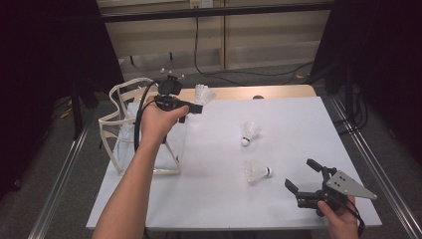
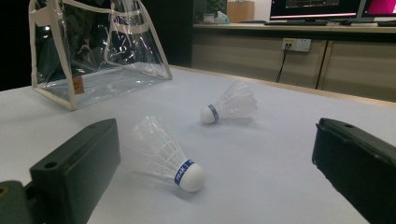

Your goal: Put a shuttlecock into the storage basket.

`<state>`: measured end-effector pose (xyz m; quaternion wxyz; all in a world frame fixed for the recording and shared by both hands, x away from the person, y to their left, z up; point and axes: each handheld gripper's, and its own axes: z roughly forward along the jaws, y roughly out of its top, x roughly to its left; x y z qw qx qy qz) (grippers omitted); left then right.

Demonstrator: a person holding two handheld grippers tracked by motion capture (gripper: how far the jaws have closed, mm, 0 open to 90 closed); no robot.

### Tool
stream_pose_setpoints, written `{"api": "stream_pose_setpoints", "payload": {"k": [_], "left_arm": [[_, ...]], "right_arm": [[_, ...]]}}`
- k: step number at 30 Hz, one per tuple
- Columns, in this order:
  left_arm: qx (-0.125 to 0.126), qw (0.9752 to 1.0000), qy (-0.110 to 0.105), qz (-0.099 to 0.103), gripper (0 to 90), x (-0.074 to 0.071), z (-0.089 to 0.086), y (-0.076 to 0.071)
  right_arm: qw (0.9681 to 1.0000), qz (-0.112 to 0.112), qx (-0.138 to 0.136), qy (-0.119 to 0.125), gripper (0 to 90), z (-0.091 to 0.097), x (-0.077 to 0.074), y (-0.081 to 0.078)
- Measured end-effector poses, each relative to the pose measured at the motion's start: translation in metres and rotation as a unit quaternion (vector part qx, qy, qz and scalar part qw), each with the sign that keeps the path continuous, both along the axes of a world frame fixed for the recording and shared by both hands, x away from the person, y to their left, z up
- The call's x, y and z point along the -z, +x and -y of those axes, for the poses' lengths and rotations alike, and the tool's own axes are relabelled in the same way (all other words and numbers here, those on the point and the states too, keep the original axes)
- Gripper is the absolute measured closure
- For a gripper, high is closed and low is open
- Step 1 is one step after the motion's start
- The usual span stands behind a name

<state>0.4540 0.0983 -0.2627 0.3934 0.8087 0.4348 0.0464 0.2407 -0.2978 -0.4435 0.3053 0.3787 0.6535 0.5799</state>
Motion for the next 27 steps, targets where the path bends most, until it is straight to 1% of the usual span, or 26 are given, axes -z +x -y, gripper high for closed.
{"api": "stream_pose_setpoints", "payload": {"k": [6,8,12,19,23,24,27], "left_arm": [[-0.005,1.0,-0.002,-0.002,65.5,-0.001,0.0,0.001],[-0.002,1.0,0.003,0.0,65.4,-0.002,0.0,0.002],[-0.007,1.0,-0.001,-0.002,65.4,-0.003,-0.002,0.003],[-0.014,0.9999,0.0,0.0,65.4,-0.005,-0.006,0.005],[-0.019,0.9998,-0.006,0.001,65.4,-0.007,-0.009,0.006],[-0.02,0.9998,-0.002,0.001,65.5,-0.007,-0.009,0.006],[-0.022,0.9998,-0.001,0.001,65.5,-0.009,-0.01,0.007]], "right_arm": [[1.0,0.0,0.0,0.0,0.9,0.0,0.0,0.0],[1.0,0.0,0.0,0.0,0.9,0.0,0.0,0.0],[1.0,0.0,0.0,0.001,0.9,0.0,0.0,0.0],[1.0,0.0,-0.001,-0.001,0.9,0.0,0.0,0.0],[1.0,0.0,-0.001,-0.001,0.9,0.0,0.0,0.0],[1.0,0.001,-0.001,-0.001,0.9,0.0,0.0,0.0],[1.0,0.0,-0.001,0.0,0.9,0.0,0.0,0.0]]}}
